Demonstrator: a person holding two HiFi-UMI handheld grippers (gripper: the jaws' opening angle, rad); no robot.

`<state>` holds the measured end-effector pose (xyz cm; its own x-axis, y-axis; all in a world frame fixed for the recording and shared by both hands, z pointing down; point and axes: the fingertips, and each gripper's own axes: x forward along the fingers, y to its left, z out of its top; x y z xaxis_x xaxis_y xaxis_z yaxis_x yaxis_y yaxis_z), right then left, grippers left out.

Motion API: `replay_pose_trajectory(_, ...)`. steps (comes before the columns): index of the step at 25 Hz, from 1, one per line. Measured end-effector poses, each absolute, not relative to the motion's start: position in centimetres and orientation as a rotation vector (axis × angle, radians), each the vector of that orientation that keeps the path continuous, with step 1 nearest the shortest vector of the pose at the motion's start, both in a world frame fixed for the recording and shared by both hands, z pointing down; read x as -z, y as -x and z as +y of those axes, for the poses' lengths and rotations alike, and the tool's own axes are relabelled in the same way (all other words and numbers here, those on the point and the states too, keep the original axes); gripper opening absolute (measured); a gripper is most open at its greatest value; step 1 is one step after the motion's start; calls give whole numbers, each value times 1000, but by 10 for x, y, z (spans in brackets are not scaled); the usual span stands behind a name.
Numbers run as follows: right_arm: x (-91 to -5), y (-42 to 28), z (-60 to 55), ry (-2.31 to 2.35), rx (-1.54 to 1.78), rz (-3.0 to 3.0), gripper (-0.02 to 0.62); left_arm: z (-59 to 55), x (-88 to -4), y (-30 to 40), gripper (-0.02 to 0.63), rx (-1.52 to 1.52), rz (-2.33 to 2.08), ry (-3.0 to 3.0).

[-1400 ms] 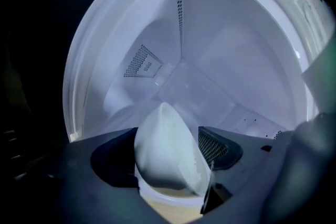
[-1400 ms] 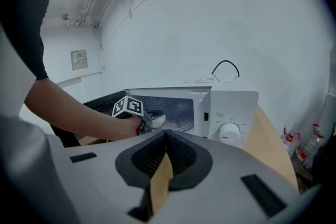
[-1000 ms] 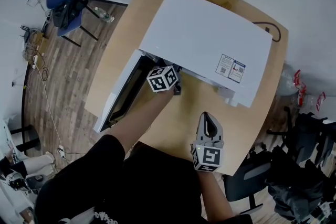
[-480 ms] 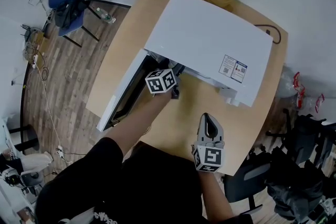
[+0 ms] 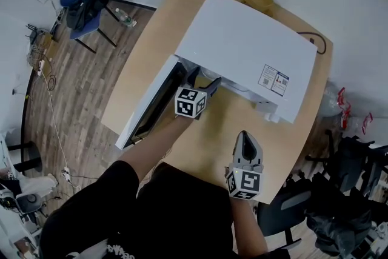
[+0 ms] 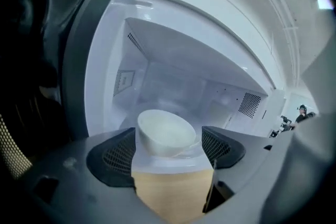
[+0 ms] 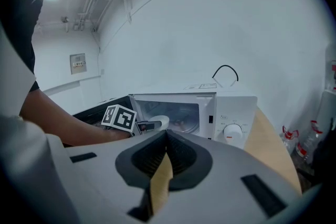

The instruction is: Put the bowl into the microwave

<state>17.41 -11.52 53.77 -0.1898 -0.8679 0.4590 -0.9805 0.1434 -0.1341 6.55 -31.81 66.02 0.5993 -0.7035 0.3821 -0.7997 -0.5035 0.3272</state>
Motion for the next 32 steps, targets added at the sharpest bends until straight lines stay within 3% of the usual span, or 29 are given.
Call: replay_pose_trajectory(32,-553,-206,-125,-1851,-664,-2091,60,-349,-677,-132,362,-446,-1136,-2416)
